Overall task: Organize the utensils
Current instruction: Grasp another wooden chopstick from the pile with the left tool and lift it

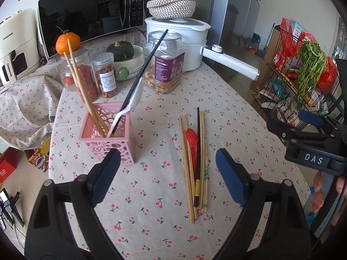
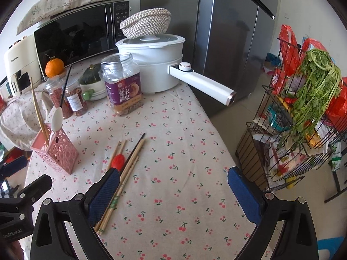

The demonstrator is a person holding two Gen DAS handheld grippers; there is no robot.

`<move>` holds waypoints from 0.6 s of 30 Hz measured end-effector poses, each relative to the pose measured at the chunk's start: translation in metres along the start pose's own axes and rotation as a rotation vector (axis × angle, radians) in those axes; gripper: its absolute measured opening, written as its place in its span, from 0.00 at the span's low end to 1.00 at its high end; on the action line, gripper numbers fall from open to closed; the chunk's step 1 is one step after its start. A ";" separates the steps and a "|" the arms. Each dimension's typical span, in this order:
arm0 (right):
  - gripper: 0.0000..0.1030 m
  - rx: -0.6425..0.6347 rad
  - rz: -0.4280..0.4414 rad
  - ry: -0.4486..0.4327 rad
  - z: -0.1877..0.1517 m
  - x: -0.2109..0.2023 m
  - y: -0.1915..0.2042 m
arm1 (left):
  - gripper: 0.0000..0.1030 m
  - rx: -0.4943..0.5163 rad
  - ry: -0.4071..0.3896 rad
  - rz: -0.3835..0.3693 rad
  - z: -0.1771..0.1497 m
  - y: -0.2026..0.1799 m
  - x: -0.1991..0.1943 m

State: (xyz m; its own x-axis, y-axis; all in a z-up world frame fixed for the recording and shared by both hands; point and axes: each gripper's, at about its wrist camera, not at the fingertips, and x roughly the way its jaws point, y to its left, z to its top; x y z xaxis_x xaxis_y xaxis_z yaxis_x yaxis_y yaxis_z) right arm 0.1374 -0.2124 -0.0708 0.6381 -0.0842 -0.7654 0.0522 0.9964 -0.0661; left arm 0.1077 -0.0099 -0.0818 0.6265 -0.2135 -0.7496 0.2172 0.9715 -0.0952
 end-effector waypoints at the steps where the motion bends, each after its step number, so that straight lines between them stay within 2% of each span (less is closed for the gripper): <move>1: 0.98 0.006 -0.001 0.020 0.000 0.004 -0.004 | 0.69 0.006 0.031 -0.015 0.000 -0.005 0.008; 2: 0.98 0.010 -0.003 0.038 -0.001 0.007 -0.008 | 0.62 0.013 0.067 -0.031 0.001 -0.010 0.016; 4: 0.98 0.018 -0.006 0.069 -0.001 0.015 -0.014 | 0.21 0.019 0.145 -0.068 0.002 -0.019 0.037; 5: 0.98 0.020 -0.004 0.083 -0.001 0.018 -0.016 | 0.16 0.017 0.178 -0.072 0.003 -0.022 0.048; 6: 0.98 0.022 -0.001 0.096 -0.002 0.021 -0.018 | 0.13 0.000 0.204 -0.068 0.004 -0.022 0.058; 10: 0.98 0.013 0.016 0.134 -0.003 0.028 -0.021 | 0.12 -0.096 0.264 -0.060 0.009 -0.019 0.097; 14: 0.98 -0.016 0.031 0.151 -0.004 0.032 -0.021 | 0.12 -0.134 0.301 -0.017 0.011 -0.015 0.122; 18: 0.98 -0.037 0.042 0.166 -0.003 0.038 -0.021 | 0.12 -0.136 0.314 -0.006 0.012 -0.015 0.132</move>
State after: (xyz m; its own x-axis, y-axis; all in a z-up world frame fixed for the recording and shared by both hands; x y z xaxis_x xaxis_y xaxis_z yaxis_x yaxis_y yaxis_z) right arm 0.1579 -0.2366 -0.1002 0.5034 -0.0444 -0.8629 -0.0020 0.9986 -0.0526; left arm 0.1958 -0.0544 -0.1718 0.3601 -0.1980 -0.9117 0.1057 0.9796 -0.1710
